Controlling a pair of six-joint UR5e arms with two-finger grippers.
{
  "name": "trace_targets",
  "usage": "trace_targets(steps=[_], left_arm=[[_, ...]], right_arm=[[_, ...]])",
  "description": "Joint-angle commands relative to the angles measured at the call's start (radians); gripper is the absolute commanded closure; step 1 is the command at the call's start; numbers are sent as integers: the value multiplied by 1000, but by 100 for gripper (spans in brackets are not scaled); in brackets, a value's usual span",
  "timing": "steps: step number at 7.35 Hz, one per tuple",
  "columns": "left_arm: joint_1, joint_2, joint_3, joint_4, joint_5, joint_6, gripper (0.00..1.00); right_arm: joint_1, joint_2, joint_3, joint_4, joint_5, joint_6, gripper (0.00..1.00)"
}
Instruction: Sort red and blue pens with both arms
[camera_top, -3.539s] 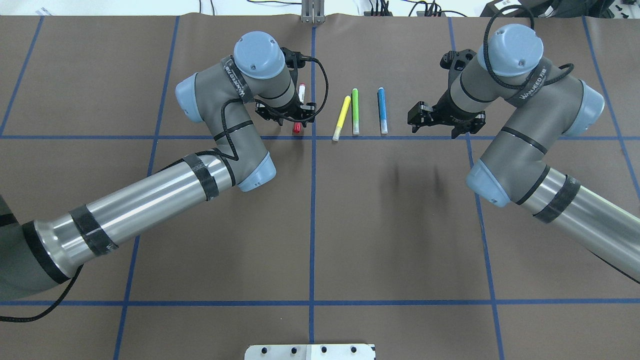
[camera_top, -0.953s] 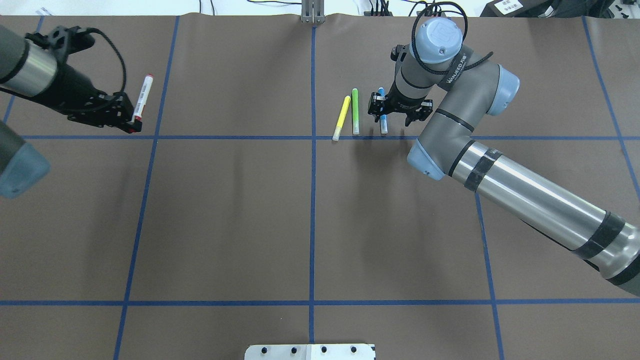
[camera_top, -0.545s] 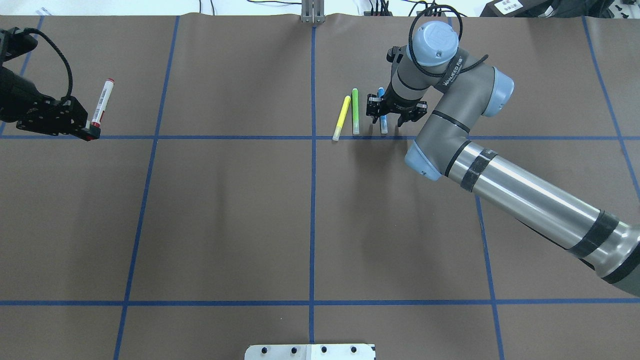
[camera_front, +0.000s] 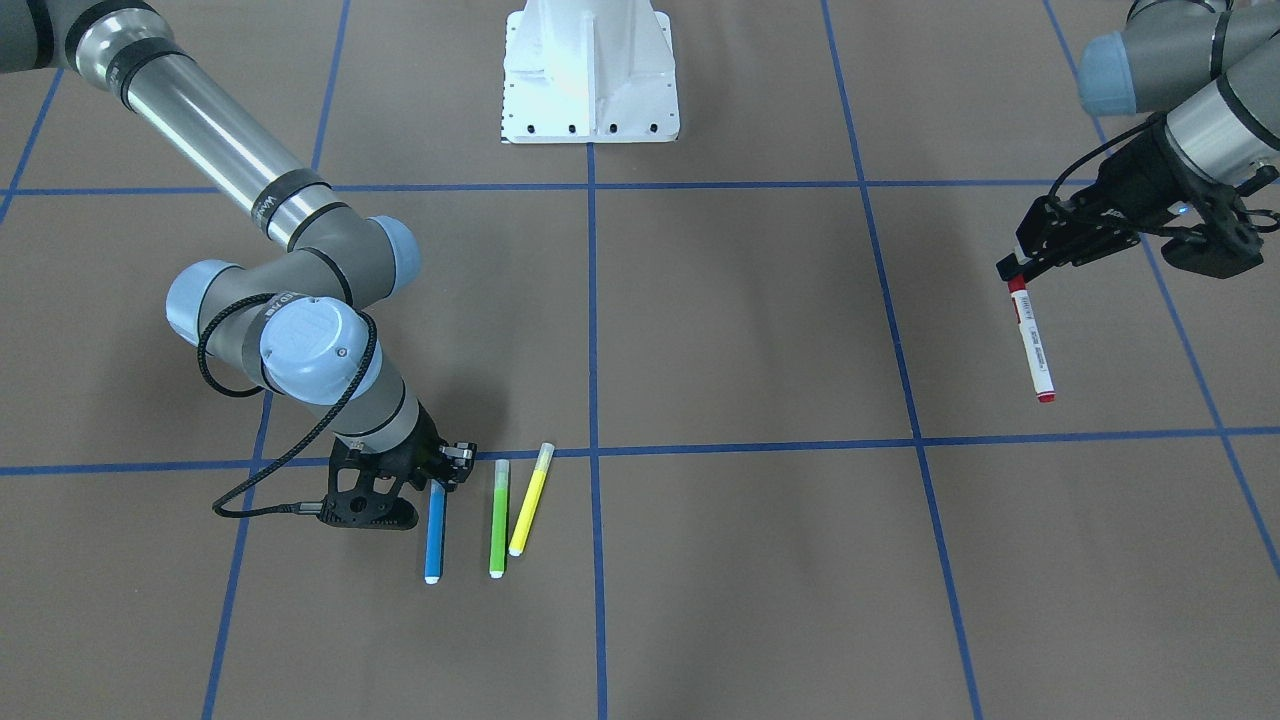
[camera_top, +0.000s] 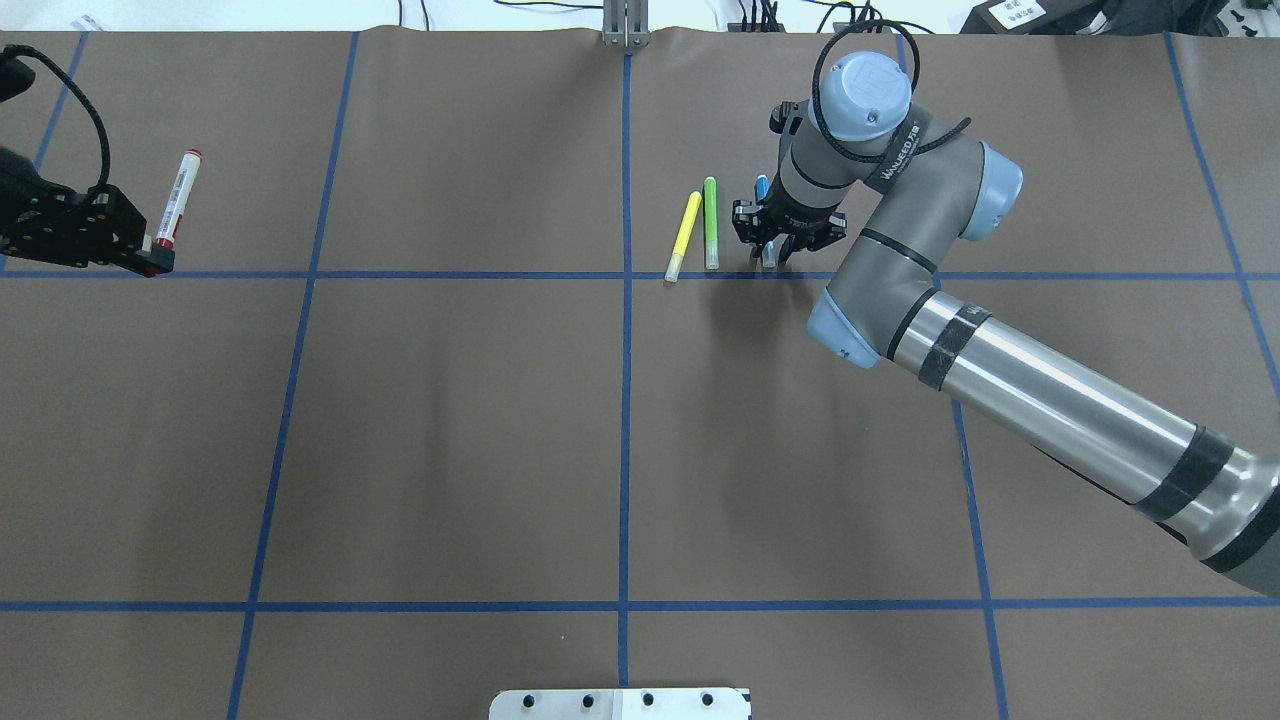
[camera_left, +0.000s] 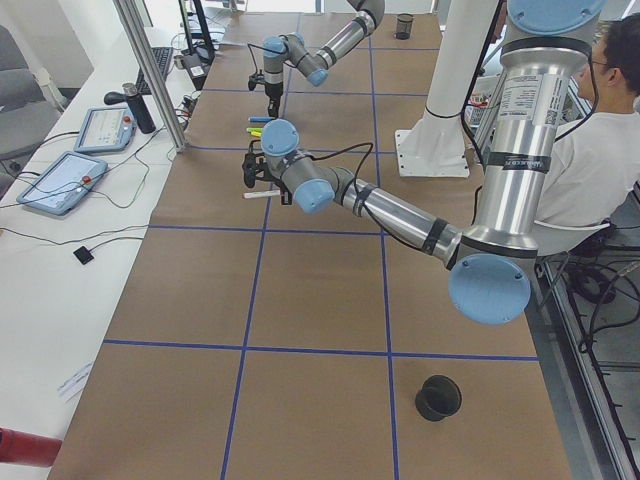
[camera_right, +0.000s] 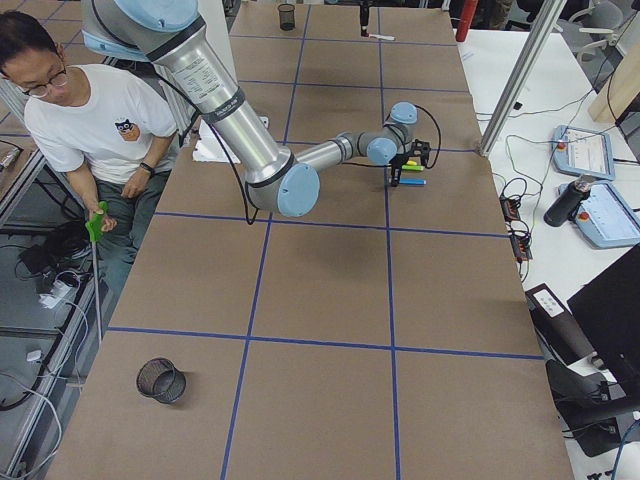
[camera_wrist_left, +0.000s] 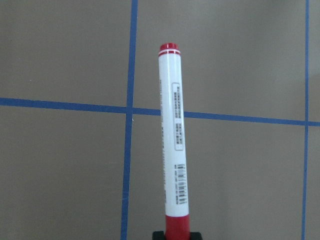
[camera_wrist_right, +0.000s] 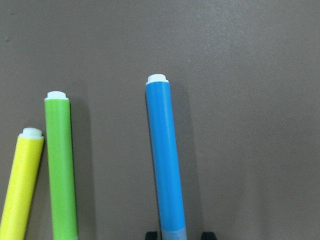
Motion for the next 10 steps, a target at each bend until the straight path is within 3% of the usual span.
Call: trace_targets(steps=[1, 3, 6, 7, 8, 10], left_arm=[[-25, 40, -24, -2, 0, 2, 100], [-78, 217, -73, -7, -55, 91, 100], [-181, 483, -79, -13, -260, 183, 100], [-198, 569, -72, -55, -282, 221, 100], [-222, 629, -37, -56, -288, 297, 100], [-262, 680, 104, -54, -453, 366, 100]], right_arm=[[3, 3, 7, 2, 9, 2, 100], [94, -9, 59, -7, 154, 2, 100], [191, -146, 289, -116, 314, 1, 100], [216, -206, 355, -118, 359, 1, 100], [230, -271, 427, -120, 376, 1, 100], [244, -334, 513, -130, 399, 2, 100]])
